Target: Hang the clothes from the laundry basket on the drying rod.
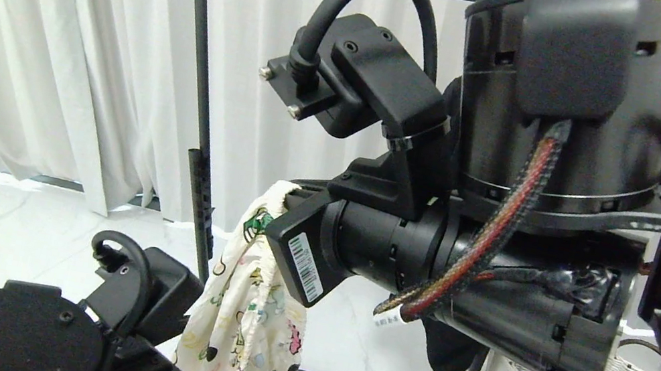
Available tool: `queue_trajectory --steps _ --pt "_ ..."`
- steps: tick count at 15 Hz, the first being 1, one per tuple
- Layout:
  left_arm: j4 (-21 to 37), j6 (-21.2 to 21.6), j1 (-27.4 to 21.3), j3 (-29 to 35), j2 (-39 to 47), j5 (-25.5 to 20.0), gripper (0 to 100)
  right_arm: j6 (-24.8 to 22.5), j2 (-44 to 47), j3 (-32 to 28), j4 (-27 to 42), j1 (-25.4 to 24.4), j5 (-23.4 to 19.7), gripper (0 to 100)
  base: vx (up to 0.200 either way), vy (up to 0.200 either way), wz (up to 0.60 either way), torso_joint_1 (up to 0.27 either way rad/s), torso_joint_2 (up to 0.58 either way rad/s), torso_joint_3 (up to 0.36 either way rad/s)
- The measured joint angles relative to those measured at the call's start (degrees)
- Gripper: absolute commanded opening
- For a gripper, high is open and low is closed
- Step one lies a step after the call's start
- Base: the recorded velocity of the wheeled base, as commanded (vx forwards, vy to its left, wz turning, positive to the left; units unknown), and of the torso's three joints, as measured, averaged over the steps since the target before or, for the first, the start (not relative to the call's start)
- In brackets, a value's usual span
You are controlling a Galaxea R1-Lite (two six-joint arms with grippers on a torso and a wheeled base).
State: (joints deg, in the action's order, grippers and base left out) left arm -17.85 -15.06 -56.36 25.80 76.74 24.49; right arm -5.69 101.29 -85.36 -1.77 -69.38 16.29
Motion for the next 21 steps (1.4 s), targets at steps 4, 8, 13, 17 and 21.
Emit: queue_trajectory --steps 4,8,13,17,21 --pt "0.12 0.2 0.57 -9.26 -3.75 -0.05 100 0.0 -2.28 -1.63 4.41 -0.18 0.18 0 0.0 0.0 0.0 0.0 0.0 0.0" --pt "-0.1 0.28 0.63 -13.07 -5.91 -0.27 100 0.04 -5.4 -1.57 7.35 -0.16 2.21 0 0.0 0.0 0.0 0.0 0.0 0.0" --pt "0.04 3.49 0.41 -12.32 -7.09 -0.06 0 0.22 -8.35 1.01 9.13 0.48 3.3 0 0.0 0.0 0.0 0.0 0.0 0.0" --pt "-0.32 10.08 0.6 -9.34 -7.72 4.41 0 0.44 -14.45 7.52 12.69 2.73 6.46 0 0.0 0.0 0.0 0.0 0.0 0.0" --pt "6.74 10.3 0.46 6.25 -6.13 4.41 0 0.5 -27.4 15.76 22.24 7.06 7.03 0 0.0 0.0 0.0 0.0 0.0 0.0"
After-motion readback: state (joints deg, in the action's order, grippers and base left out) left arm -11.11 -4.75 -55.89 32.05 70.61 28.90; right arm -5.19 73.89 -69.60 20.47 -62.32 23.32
